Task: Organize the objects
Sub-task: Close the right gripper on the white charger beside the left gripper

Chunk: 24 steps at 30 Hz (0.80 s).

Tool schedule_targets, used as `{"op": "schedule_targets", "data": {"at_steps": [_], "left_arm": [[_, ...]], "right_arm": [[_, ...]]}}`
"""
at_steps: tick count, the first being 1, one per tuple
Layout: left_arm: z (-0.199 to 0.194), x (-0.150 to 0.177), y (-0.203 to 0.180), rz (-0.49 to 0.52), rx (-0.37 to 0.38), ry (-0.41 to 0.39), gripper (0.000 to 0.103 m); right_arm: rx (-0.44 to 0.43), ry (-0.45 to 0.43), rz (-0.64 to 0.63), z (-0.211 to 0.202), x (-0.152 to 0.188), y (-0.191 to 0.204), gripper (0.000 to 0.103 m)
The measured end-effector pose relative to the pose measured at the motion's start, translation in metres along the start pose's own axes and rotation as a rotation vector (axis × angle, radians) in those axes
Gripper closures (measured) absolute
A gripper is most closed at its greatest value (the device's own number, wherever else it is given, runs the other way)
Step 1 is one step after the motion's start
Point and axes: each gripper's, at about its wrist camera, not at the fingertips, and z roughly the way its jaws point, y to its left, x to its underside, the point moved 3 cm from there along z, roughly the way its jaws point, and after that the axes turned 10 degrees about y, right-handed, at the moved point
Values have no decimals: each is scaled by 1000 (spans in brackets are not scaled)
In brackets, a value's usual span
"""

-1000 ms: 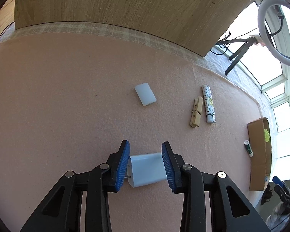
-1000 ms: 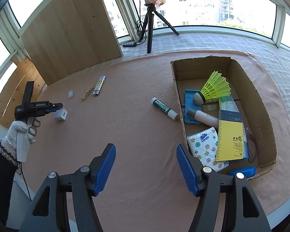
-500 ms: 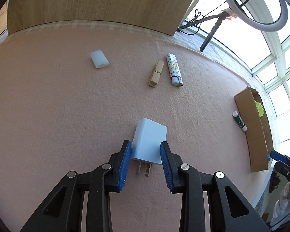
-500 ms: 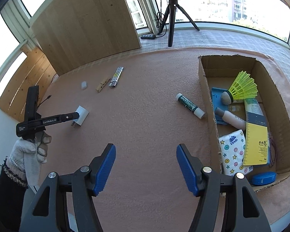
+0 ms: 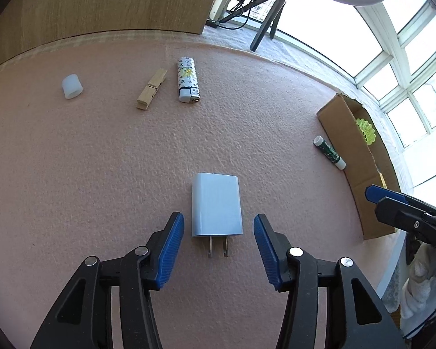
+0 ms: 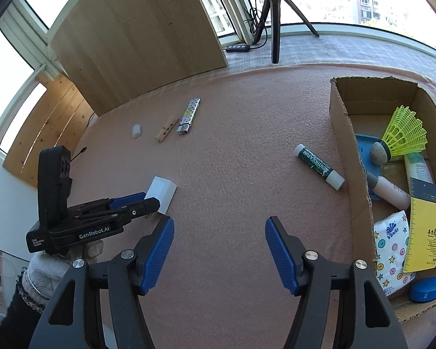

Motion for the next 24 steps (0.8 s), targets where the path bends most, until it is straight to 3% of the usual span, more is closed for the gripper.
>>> {"op": "schedule_targets", "data": {"at_steps": [5, 12, 17, 24], "left_arm": [[5, -1, -5, 63, -32, 27, 36], [10, -5, -6, 91, -24, 38, 36], [13, -5, -7, 101, -6, 43, 37], [16, -6, -12, 97, -2, 41, 55]], "right_arm": [[-126, 69, 50, 36, -21, 10, 41], [-209, 189, 90, 87, -40, 24, 42], [-258, 233, 114, 104, -44, 27, 53], [-270, 276, 98, 116, -46, 35, 68]]}}
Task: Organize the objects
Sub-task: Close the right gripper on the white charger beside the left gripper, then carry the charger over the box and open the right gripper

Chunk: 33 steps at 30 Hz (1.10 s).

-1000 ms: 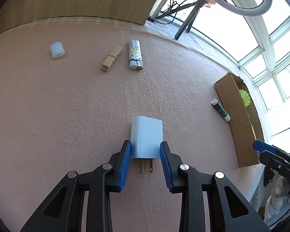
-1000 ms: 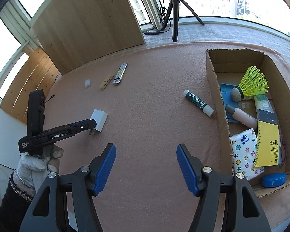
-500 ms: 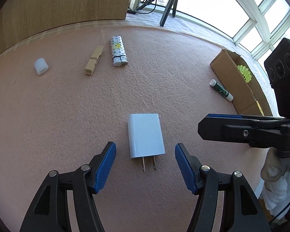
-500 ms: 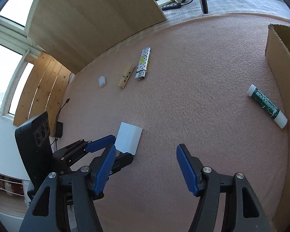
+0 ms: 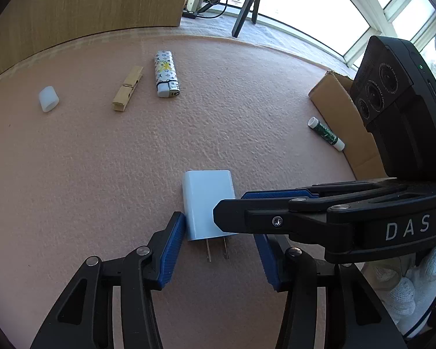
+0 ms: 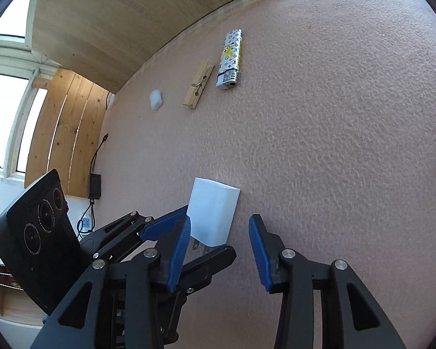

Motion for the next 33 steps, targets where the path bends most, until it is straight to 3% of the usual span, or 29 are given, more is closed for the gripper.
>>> {"op": "schedule_targets", "data": {"at_steps": [3, 15, 22, 33], "left_arm": [[1, 0, -3, -2, -7, -1, 60], [-10, 0, -38, 37, -47, -44, 61], [-24, -10, -88, 124, -59, -89, 61], [-24, -35, -179, 259, -4, -123, 61]], "right_arm": [[-6, 8, -3, 3, 1, 2, 74], [13, -46, -23, -24, 19, 1, 75], [37, -129, -39, -68, 38, -2, 75], [73, -270, 18, -145, 69, -38, 75]]}}
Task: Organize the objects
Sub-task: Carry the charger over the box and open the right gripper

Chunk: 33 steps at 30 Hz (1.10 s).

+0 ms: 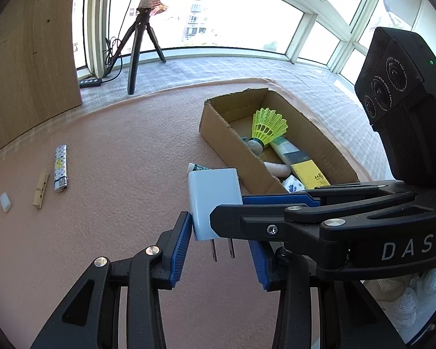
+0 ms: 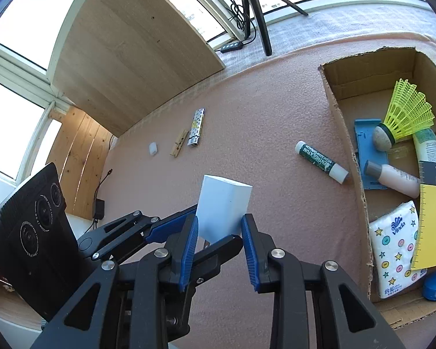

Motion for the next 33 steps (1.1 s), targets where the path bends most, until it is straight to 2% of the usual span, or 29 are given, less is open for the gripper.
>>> {"op": "schedule_targets", "data": {"at_steps": [8, 17, 25, 30, 32, 33], "left_arm": [[25, -31, -59, 75, 55, -2, 61], [62, -50, -117, 143, 107, 35, 61], [87, -55, -151, 189, 125, 67, 61], [94, -57, -159, 203, 128, 82, 61], [97, -56, -160, 210, 135, 105, 58], [99, -55, -160, 212, 128, 117, 44]], "right_arm": [[53, -83, 54, -48, 2, -43, 75], [96, -120, 128, -83, 14, -100, 75], [116, -131, 181, -99, 28, -137, 75], [121, -135, 196, -103, 31, -147, 75], [122, -133, 194, -102, 32, -148, 73], [124, -138, 191, -103, 32, -148, 69]]}}
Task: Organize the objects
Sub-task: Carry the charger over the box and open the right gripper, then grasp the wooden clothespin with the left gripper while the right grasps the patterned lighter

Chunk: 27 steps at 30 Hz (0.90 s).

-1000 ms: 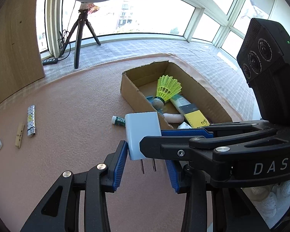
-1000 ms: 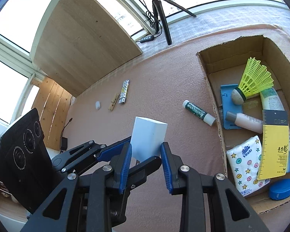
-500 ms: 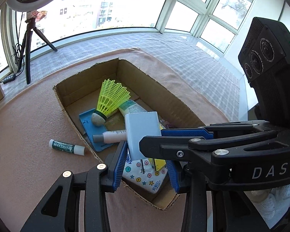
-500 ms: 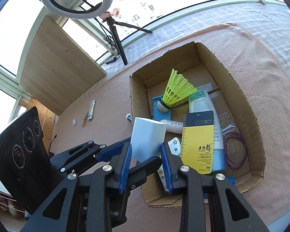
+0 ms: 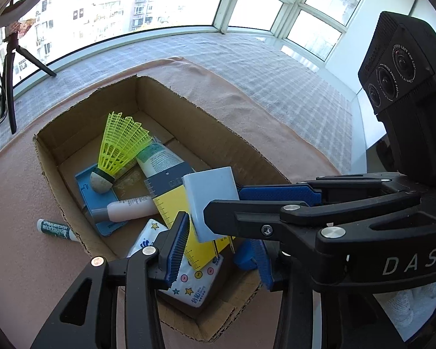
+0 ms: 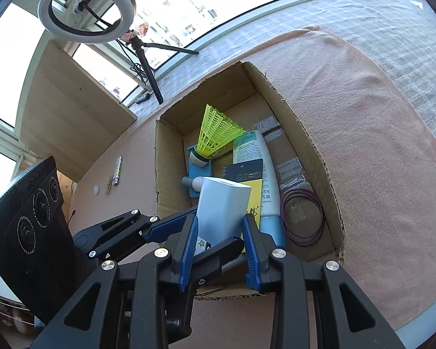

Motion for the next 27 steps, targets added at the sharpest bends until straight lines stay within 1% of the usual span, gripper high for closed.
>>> {"op": "schedule_targets", "data": {"at_steps": [1, 2, 3, 5, 8, 12, 17, 22, 27], "left_arm": [[0, 1, 1, -3, -20, -1, 29], [0, 2, 2, -6, -35, -9, 25], [0, 3, 3, -8, -33, -10, 24], [-2, 5, 6, -20, -22, -12, 24], [-6, 8, 8, -24, -26, -16, 24], [-12, 11, 13, -35, -26, -24, 24], [-27, 23, 21, -46, -39, -35, 24], [-50, 39, 45, -93, -62, -57, 24], [-77, 61, 82, -166, -107, -83, 24]], "right_arm": [[12, -4, 1, -1, 0, 0, 50], [34, -10, 10, -1, 0, -1, 38], [60, -21, 23, -3, -1, -2, 25], [80, -46, 33, -7, -1, -4, 24], [77, -53, 29, -9, -1, -3, 24], [96, -64, 8, -11, 0, 2, 24], [121, -89, -23, -14, 1, 12, 24], [140, -132, -82, -17, 1, 31, 24], [134, -148, -130, -11, -2, 57, 24]]}}
